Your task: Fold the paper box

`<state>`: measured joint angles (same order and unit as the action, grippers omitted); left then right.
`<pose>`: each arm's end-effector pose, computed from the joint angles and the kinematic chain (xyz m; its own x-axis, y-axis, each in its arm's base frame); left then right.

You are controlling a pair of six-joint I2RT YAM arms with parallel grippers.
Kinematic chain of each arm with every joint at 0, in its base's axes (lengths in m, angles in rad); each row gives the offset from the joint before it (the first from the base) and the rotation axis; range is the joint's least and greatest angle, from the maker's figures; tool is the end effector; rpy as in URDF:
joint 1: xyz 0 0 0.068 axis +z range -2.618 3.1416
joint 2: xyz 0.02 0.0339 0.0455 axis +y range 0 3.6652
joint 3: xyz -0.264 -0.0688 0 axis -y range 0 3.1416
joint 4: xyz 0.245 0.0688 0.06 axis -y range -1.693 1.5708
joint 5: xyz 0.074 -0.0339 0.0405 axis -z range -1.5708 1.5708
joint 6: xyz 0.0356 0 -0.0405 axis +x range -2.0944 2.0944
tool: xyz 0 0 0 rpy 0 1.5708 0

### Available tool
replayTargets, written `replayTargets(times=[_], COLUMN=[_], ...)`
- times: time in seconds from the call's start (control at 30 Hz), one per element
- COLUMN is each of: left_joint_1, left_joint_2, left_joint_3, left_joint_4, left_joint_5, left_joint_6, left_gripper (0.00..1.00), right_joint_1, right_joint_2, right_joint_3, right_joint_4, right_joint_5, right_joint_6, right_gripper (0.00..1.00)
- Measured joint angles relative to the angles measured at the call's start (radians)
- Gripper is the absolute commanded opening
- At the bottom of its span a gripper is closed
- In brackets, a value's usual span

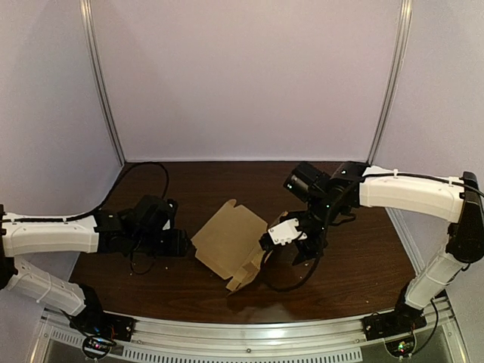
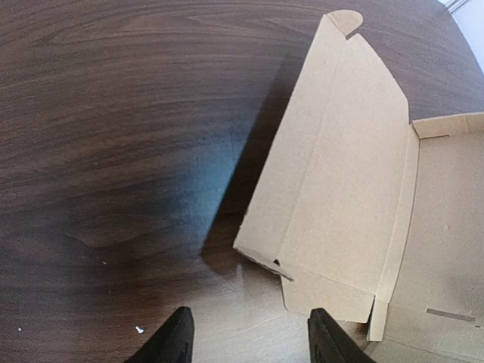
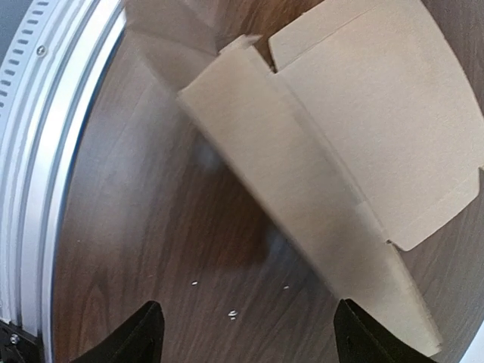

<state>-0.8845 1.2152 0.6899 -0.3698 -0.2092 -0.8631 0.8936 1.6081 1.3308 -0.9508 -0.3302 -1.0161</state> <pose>0.1567 -0.1796 0.2051 -0.8339 -0.1550 -0.5297 0.0627 0.9269 -0.3699 0.1903 0.2551 0.2665 0.3739 -0.8183 -0.4366 -0.9259 -0.3565 -0.1248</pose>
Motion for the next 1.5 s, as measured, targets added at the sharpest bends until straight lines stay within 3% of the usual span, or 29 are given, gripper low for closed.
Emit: replayTargets(times=[0.17,0.37,0.53,0.67,0.8,0.83,0.87,1.0,1.13,1.27,1.37,1.5], left_joint_1=[0.0,0.0,-0.001,-0.001,-0.001,-0.001,-0.001,-0.003,-0.003,-0.003,-0.003,-0.003], left_joint_2=[0.037,0.061,0.046,0.023,0.021,0.019,0.017,-0.033,-0.12,-0.174,-0.188,-0.182], left_joint_3=[-0.005,-0.048,-0.06,-0.061,-0.061,-0.061,-0.062,-0.083,-0.109,-0.116,-0.116,-0.116], left_joint_4=[0.016,0.092,0.098,0.096,0.089,0.088,0.087,0.084,0.077,0.066,0.054,0.053], left_joint_5=[0.008,0.056,0.031,0.012,0.014,0.017,0.022,0.031,0.03,0.027,0.021,0.008], left_joint_6=[0.005,0.015,-0.005,-0.007,-0.011,-0.014,-0.016,-0.024,-0.026,-0.026,-0.023,-0.006], left_gripper=[0.54,0.54,0.55,0.54,0.53,0.53,0.53,0.53,0.53,0.53,0.52,0.53], right_joint_1=[0.038,0.055,0.055,0.056,0.056,0.056,0.056,0.056,0.056,0.056,0.061,0.078], right_joint_2=[-0.11,-0.132,-0.212,-0.234,-0.161,-0.126,-0.082,0.101,0.225,0.243,0.177,-0.012], right_joint_3=[-0.231,-0.43,-0.348,-0.117,0.037,0.068,0.099,0.179,0.199,0.198,0.124,-0.105], right_joint_4=[0.003,0.015,0.002,0.016,0.086,0.098,0.107,0.12,0.117,0.107,0.136,0.18], right_joint_5=[-0.01,-0.037,-0.026,0.026,0.071,0.078,0.082,0.08,0.064,0.058,0.066,0.1], right_joint_6=[0.076,0.164,0.187,0.15,0.095,0.076,0.056,-0.004,-0.049,-0.057,-0.05,-0.002], right_gripper=[0.77,0.74,0.83,0.88,0.91,0.91,0.98,1.0,1.0,1.0,0.99,0.98])
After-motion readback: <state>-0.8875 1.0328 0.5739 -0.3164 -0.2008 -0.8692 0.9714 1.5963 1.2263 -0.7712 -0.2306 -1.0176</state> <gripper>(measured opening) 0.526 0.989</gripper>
